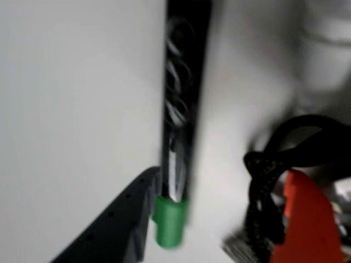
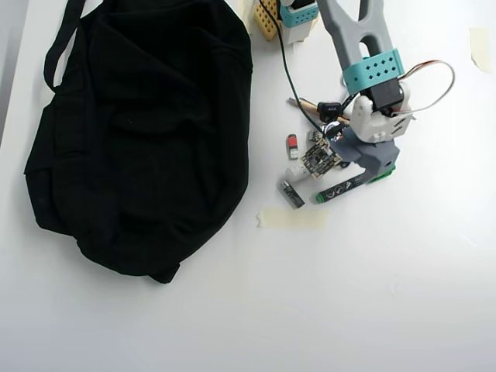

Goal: Put the whiteboard marker into the black bag

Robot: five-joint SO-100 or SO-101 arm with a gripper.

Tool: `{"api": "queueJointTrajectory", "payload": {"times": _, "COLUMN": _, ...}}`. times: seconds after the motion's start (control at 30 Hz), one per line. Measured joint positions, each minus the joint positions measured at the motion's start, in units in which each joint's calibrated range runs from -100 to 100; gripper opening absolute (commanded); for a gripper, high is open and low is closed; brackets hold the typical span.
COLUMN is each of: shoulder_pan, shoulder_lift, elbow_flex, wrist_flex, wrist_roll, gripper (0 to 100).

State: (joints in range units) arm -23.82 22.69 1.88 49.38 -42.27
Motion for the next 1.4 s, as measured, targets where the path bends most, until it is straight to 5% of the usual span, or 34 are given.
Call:
{"api": "queueJointTrajectory", "payload": {"times": 0.3, "shoulder_pan": 1.4, "shoulder_lift": 1.1, "elbow_flex": -0.9, "wrist_flex": -2.1, "wrist_roll": 0.4, "gripper": 29}}
{"api": "queueJointTrajectory", "payload": {"times": 0.77, "shoulder_pan": 2.3, "shoulder_lift": 1.1, "elbow_flex": -18.3, "wrist_flex": 20.7, "wrist_roll": 0.6, "gripper": 29}}
{"api": "queueJointTrajectory", "payload": {"times": 1.4, "shoulder_pan": 4.6, "shoulder_lift": 7.9, "elbow_flex": -23.4, "wrist_flex": 13.0, "wrist_roll": 4.4, "gripper": 29}}
